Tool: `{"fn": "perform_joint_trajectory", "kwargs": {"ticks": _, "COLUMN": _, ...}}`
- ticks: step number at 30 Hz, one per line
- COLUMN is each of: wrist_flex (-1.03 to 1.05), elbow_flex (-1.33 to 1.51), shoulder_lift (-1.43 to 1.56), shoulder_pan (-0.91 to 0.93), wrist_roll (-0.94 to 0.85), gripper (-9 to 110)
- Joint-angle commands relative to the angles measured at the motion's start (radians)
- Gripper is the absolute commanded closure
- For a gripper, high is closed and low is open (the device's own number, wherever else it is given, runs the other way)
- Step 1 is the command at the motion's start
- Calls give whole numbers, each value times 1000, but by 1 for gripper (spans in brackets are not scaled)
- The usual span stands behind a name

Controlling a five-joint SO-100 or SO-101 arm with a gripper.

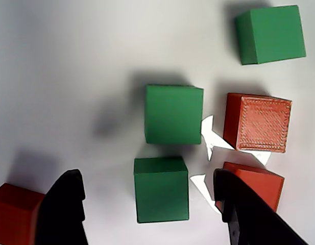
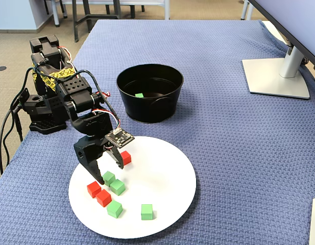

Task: Pick up the green cubes from the white plate and place them in the black recipient

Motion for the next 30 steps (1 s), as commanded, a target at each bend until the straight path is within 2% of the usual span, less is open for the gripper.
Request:
{"fn": "perform_joint_trajectory", "kwargs": {"ticks": 1, "wrist_flex": -35, "elbow_flex": 11, "shoulder_lift": 9, "shoulder_pan": -8, "wrist_roll": 0, "gripper": 78}}
{"fn": "perform_joint_trajectory", "kwargs": {"ticks": 11, "wrist_flex": -67, "elbow_flex": 54, "shoulder_lift": 9, "shoulder_pan": -12, "wrist_roll": -2, "gripper": 79}}
{"fn": "perform_joint_trajectory", "kwargs": {"ticks": 30, "wrist_flex": -92, "elbow_flex": 57, "shoulder_lift": -3, "shoulder_pan": -20, "wrist_roll": 17, "gripper": 100}}
